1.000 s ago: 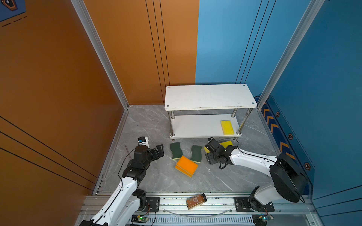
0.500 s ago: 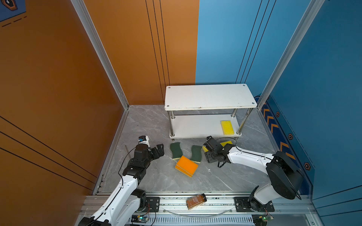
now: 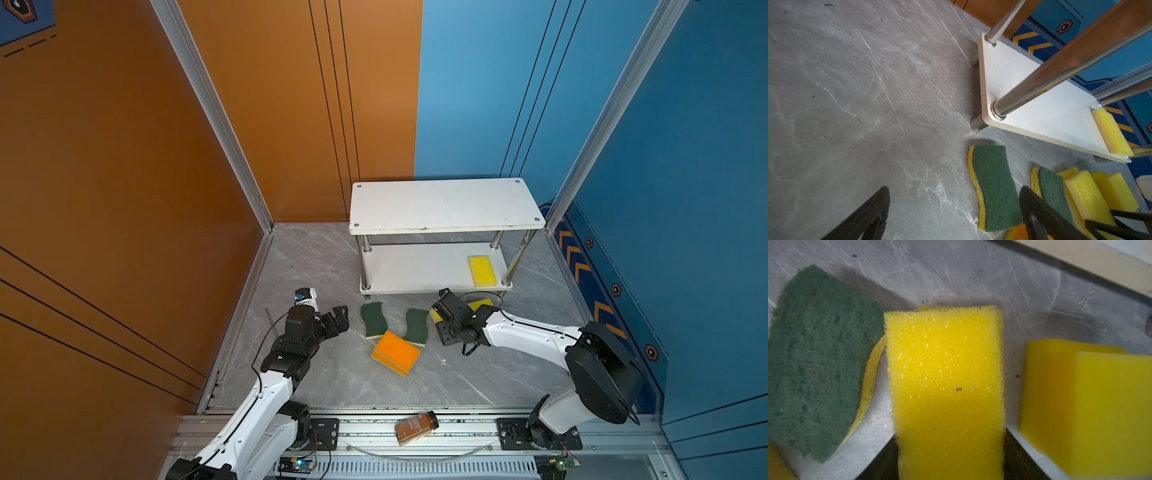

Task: Place and organize the cleaning sponges onto the shelf
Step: 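Lower the right gripper onto the flat yellow sponge and grasp it, then lift the yellow sponge with the right gripper toward the lower shelf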

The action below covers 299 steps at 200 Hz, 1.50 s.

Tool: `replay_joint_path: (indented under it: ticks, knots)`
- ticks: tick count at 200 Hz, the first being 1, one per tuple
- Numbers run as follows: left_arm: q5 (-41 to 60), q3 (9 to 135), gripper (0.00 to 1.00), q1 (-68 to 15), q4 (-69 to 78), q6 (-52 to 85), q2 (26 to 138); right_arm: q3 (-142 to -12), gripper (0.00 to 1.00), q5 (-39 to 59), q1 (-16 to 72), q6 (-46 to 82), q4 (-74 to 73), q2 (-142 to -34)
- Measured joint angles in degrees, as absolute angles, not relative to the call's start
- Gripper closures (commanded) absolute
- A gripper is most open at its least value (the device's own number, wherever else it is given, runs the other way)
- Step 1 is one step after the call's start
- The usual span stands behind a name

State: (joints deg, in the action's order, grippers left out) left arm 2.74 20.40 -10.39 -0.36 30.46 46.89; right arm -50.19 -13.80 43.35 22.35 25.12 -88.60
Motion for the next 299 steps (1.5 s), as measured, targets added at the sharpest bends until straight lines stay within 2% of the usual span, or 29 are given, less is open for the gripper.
replay_joint_path:
  ticks: [84,207,260,299]
  knots:
    - [3.36,20.73,0.02,-10.39,0.21,30.50,47.57,-50.19,0.38,-13.58,42.61,22.35,25.12,-84.40]
    - [3.27,20.73,0.02,-10.13,-1.63,30.48,42.68,-50.19,0.39,-11.75,39.59,22.37,22.87,-76.93]
    - [3.27,20.73,0.02,-10.13,-1.72,30.48,43.22,-51.88,0.39,-13.04,37.19,22.55,20.23,-77.06]
    - [3.27,20.73,0.02,-10.13,-2.11,30.48,43.11,-55.37,0.39,-16.01,36.69,23.07,16.73,-81.08]
